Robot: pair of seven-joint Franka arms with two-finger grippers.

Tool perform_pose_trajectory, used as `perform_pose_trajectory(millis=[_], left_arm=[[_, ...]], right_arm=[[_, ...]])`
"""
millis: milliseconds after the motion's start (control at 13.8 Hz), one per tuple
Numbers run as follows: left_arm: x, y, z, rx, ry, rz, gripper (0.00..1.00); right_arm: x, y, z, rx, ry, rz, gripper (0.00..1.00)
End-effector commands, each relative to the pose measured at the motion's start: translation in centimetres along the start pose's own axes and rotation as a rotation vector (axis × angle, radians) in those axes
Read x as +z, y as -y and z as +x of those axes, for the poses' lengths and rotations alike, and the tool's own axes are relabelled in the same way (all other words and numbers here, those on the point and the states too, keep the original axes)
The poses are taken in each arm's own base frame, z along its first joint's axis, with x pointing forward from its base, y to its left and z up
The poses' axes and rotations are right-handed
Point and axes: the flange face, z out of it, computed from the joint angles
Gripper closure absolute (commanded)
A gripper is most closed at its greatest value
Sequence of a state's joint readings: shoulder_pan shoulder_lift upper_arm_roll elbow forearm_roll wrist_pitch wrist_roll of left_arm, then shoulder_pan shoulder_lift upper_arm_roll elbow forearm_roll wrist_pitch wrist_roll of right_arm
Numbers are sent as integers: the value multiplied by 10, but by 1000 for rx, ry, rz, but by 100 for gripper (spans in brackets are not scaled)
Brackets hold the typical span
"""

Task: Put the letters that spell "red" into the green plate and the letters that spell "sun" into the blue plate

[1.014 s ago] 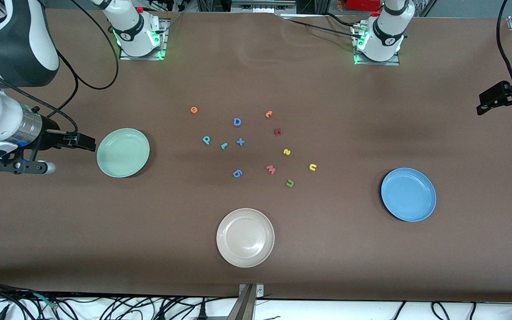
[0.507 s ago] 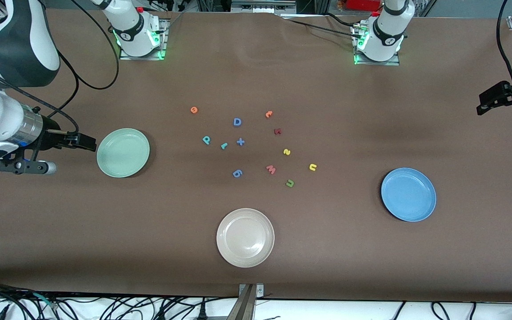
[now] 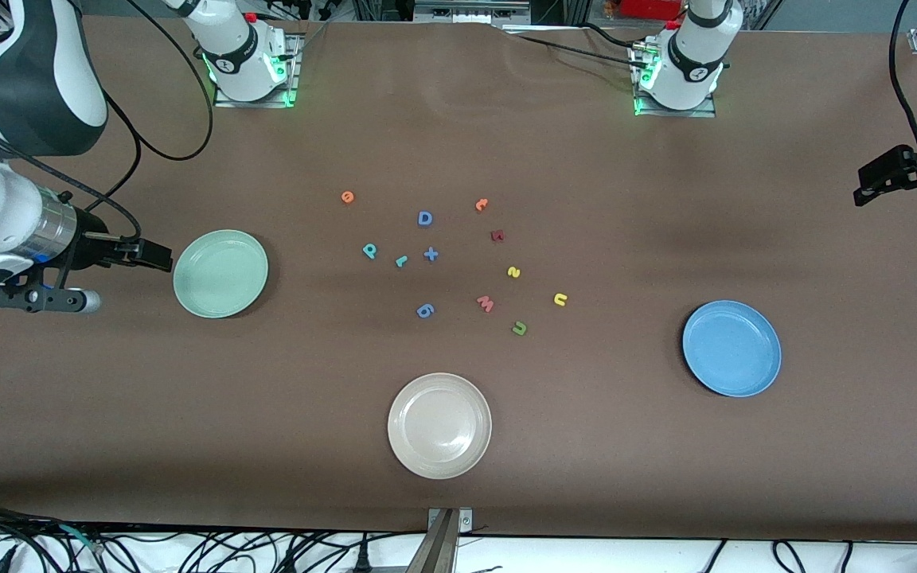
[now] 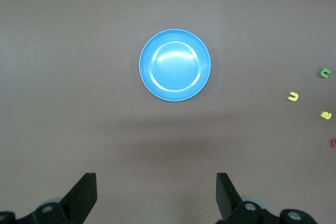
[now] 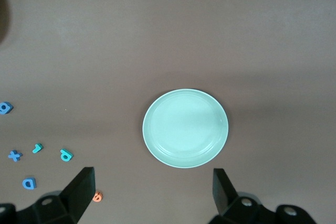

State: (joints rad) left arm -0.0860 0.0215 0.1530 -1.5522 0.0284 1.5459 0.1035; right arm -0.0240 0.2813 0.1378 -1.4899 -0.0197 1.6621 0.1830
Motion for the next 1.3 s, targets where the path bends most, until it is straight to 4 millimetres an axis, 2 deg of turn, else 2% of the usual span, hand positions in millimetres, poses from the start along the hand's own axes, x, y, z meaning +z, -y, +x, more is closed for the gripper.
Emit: perform_pose_trajectory(millis=[0,1014,1231], left_arm=[[-3,-1,1,19,-9,-12,0],[-3,-3,2,22,-8,-10,0],[-3,-3,2,22,-8,-11,0]], right_arm=[[-2,1,2,1,-23,-13,1],[1,-1,5,2,-28,-14,1],[0,-3,6,-10,-43,-78,1]])
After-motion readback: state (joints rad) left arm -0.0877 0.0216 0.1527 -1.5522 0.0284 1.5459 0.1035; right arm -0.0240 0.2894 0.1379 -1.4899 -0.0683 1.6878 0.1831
